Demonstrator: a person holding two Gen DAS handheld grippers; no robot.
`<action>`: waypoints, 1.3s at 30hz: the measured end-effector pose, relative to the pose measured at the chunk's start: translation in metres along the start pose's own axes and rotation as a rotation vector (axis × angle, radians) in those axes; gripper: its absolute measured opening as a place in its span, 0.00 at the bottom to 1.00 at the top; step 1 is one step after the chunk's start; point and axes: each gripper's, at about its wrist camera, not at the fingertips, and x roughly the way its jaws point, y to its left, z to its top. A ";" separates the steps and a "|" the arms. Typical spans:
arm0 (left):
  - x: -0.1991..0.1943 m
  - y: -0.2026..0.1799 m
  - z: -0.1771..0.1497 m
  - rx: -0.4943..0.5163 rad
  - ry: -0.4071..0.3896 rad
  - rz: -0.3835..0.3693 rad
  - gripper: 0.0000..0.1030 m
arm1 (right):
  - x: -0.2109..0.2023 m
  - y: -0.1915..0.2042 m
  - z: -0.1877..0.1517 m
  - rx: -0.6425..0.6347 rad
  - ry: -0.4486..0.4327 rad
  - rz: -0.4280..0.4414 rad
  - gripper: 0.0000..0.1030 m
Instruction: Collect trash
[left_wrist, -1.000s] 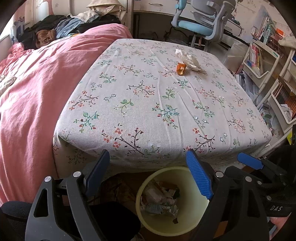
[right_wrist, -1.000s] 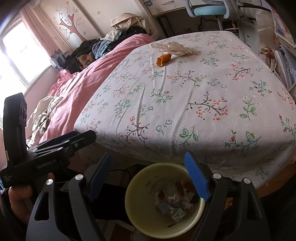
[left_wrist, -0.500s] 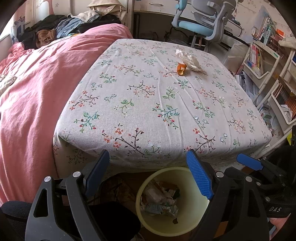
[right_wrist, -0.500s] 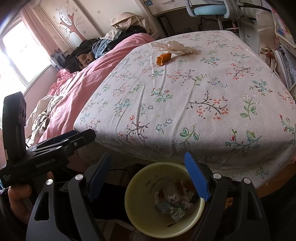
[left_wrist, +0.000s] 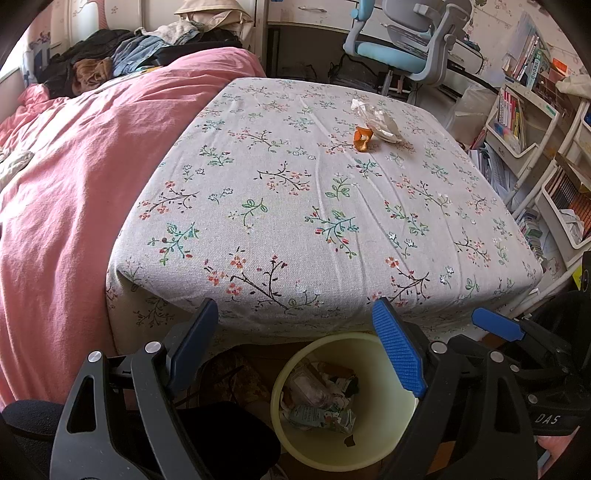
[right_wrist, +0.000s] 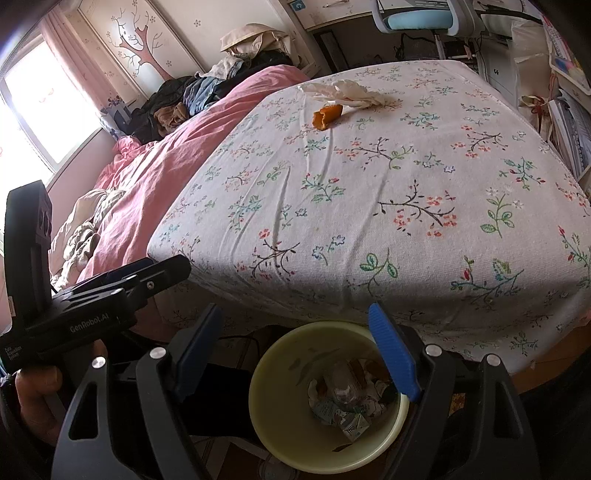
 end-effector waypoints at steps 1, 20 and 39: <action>0.000 0.000 0.000 0.000 0.000 0.000 0.80 | 0.000 0.000 0.000 0.000 0.000 0.000 0.76; 0.003 0.012 0.015 -0.082 -0.007 -0.017 0.80 | -0.008 -0.014 0.027 0.124 -0.058 0.097 0.76; 0.071 0.005 0.110 -0.127 0.003 0.018 0.80 | 0.045 -0.076 0.177 0.311 -0.138 0.117 0.77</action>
